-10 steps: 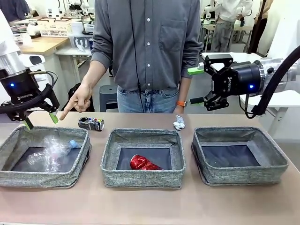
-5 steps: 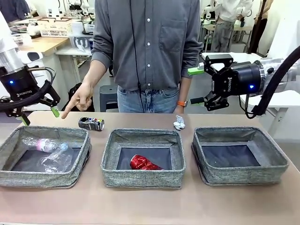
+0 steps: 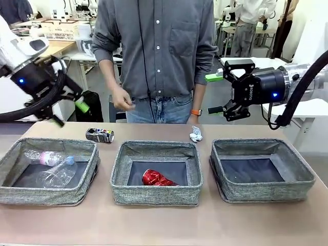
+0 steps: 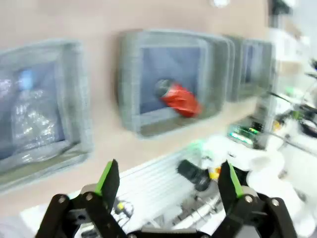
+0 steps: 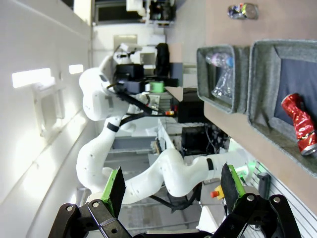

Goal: Sort the waste into the appropriate baskets.
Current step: Place the picked waste into the Fabric basket indicated by the person, then pick up the waste item pointed out by the person.

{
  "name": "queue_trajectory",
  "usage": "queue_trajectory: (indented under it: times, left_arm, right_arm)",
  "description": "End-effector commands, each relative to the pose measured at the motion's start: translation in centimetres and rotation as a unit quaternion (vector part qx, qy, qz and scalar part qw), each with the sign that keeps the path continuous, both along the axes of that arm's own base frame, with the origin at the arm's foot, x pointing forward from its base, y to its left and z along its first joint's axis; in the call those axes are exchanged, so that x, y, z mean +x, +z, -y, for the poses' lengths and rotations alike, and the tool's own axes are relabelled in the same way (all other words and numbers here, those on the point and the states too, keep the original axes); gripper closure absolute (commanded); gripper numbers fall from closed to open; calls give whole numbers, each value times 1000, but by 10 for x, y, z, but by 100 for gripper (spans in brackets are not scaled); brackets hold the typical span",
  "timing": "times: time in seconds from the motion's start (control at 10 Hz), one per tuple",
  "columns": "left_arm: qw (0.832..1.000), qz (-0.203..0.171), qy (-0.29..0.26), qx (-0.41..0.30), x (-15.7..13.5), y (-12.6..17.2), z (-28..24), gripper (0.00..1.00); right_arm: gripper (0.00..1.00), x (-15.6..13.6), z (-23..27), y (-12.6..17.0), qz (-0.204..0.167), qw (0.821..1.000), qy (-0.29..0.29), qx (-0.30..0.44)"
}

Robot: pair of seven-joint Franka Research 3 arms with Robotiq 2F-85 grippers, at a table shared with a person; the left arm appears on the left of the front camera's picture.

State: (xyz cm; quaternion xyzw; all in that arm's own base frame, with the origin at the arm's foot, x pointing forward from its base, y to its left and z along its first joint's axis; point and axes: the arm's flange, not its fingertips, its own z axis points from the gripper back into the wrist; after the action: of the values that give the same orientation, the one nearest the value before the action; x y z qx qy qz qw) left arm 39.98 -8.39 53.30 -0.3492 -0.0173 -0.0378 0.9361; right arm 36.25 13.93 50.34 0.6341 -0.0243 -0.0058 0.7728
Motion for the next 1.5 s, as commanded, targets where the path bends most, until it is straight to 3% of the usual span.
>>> queue_trajectory:
  times: [0.0, 0.1, 0.2, 0.3, 0.4, 1.4]
  left_arm:
    - [905, 11, -203, -373, -2, 1, -16, 0]
    - [885, 16, -141, -444, -5, -1, -18, 0]
    - [867, 28, -121, -482, -11, -4, -22, 0]
    - [859, 15, -91, -503, -12, -5, -26, 0]
    - [968, 56, -59, -238, -6, 15, -11, 0]
    - [968, 56, -59, -238, -6, 15, -11, 0]
  right_arm:
    - [0, 2, 0, 0, 7, 1000, 3, 9]
    - [0, 2, 0, 0, 7, 1000, 3, 9]
    - [0, 2, 0, 0, 7, 1000, 3, 9]
    - [0, 2, 0, 0, 7, 1000, 3, 9]
    - [0, 2, 0, 0, 7, 1000, 3, 9]
    - [0, 2, 0, 0, 7, 1000, 3, 9]
